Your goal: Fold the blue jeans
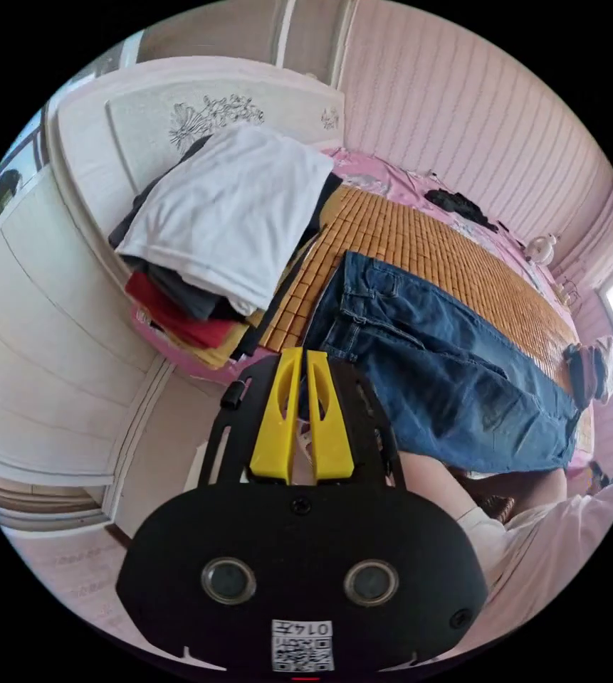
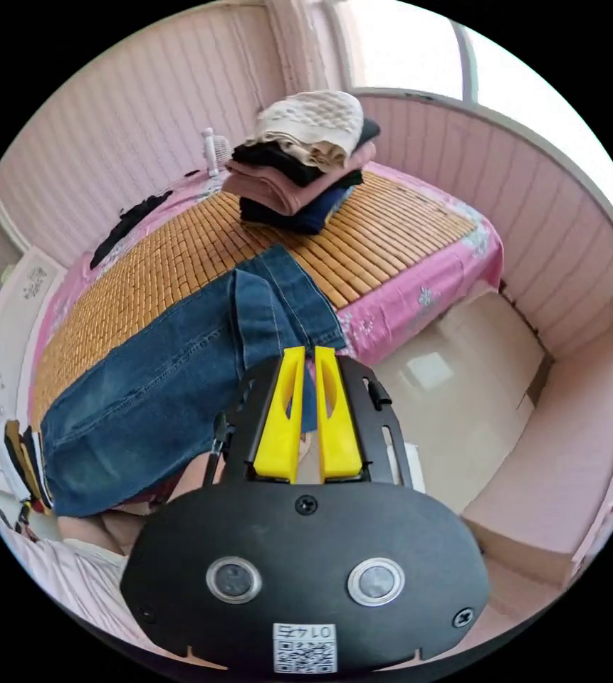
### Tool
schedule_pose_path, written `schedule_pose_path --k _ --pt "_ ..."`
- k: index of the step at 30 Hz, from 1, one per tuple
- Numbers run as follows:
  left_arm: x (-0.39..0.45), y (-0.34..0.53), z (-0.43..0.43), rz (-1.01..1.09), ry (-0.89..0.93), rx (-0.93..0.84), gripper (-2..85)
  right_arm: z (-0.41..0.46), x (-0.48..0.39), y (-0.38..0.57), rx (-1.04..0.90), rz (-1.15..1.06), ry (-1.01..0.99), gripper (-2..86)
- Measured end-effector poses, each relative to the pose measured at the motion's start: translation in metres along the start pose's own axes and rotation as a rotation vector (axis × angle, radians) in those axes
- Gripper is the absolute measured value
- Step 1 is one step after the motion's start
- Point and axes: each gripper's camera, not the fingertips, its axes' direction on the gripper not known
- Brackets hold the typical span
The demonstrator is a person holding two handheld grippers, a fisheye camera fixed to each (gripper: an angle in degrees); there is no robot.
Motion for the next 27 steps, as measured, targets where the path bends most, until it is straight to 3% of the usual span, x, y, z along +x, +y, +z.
schedule_pose_path --k 4,9,13,14,18,22,27 --pt "0.061 -0.050 0.022 0.233 0.023 -0.024 -0.9 0.039 -0.101 -0.058 -0.028 -0.283 -0.091 0.3" --pt "0.142 -0.102 0.095 0.339 0.044 -0.027 -1.0 0.135 -0.184 -0.087 -0.212 -0.290 -0.154 -0.3" --pt "0.185 -0.116 0.180 0.344 -0.090 -0.224 -1.0 0.153 -0.204 -0.091 -0.113 -0.226 -0.133 -0.3" --pt "0.194 -0.117 0.181 0.384 -0.150 -0.158 -1.0 0.155 -0.207 -0.093 -0.108 -0.235 -0.125 -0.3" --pt "0.212 -0.133 0.194 0.537 -0.214 -0.175 -1.0 0.167 -0.237 -0.109 -0.065 -0.361 -0.096 -0.4" --pt "0.197 -0.168 0.212 0.492 -0.244 -0.212 -1.0 0.191 -0.283 -0.145 -0.094 -0.469 -0.199 -0.4" --pt "0.179 -0.206 0.232 0.388 -0.242 -0.212 -0.9 0.225 -0.347 -0.187 -0.144 -0.522 -0.188 -0.3"
